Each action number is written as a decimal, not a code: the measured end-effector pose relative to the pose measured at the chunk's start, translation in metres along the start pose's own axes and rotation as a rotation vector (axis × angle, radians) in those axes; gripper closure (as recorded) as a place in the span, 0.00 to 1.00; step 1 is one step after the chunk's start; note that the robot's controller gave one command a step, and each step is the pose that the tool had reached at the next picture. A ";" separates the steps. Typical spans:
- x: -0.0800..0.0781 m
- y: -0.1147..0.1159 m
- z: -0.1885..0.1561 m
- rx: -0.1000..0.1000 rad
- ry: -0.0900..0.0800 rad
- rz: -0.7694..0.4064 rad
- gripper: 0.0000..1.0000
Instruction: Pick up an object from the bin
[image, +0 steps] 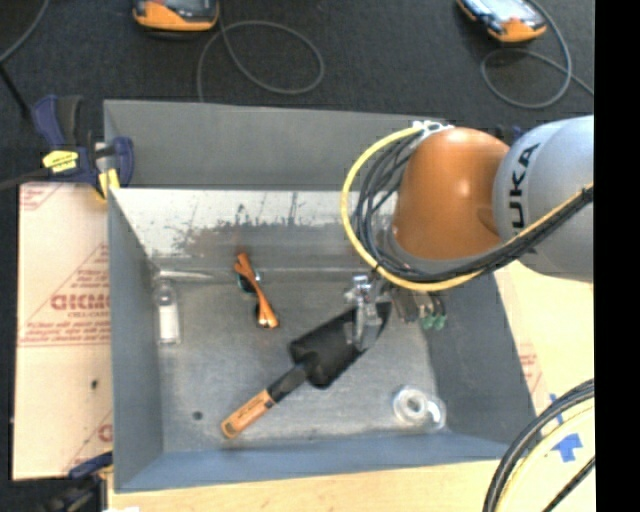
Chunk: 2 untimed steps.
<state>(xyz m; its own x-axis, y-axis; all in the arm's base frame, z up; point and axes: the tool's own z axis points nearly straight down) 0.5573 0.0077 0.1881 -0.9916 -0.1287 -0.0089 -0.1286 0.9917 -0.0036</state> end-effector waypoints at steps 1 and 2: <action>0.000 0.000 0.000 0.000 0.000 0.000 1.00; -0.019 -0.005 -0.145 0.002 -0.006 -0.041 1.00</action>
Offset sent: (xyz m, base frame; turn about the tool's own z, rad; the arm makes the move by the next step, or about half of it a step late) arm 0.0169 -0.0012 0.1440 -0.0436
